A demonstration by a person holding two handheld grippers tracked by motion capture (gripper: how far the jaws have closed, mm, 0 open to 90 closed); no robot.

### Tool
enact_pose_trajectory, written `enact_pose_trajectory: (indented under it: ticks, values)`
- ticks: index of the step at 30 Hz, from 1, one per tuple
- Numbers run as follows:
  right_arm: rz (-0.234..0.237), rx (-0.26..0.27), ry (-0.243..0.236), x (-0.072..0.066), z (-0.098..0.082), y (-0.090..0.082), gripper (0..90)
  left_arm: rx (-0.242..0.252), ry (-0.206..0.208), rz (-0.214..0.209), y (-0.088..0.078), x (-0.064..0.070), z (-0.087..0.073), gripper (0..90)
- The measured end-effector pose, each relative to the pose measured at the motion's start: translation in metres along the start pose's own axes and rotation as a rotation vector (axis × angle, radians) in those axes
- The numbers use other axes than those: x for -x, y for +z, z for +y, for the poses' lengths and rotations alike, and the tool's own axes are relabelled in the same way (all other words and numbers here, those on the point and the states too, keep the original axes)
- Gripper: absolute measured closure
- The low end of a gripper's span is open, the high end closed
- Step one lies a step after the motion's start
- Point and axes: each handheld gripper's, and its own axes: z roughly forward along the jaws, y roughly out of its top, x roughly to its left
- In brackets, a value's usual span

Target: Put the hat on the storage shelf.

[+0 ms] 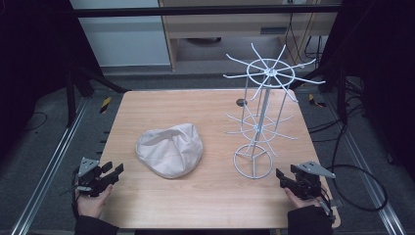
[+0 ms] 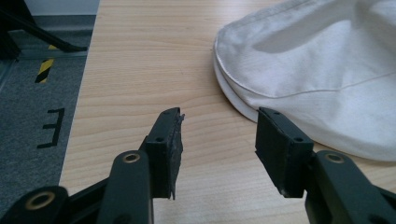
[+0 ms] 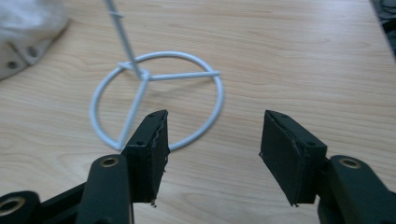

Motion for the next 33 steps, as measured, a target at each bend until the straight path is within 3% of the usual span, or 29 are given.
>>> enact_pose_trajectory:
  ticks: [4,12,22,33]
  values:
    - [0.043,0.005,-0.015,-0.01,0.002,-0.002,43.6,0.0,0.012,-0.005,-0.003,0.005,0.002,55.2]
    - [0.145,0.018,-0.057,-0.047,0.008,-0.001,47.2,-0.019,0.036,-0.046,-0.005,0.01,0.003,48.5]
    - [0.271,0.006,-0.146,-0.094,0.017,0.007,48.9,-0.016,0.059,-0.061,-0.005,0.015,0.009,63.5]
    - [0.337,-0.003,-0.195,-0.129,0.028,0.027,49.2,-0.024,0.079,-0.042,0.003,0.018,0.014,67.4]
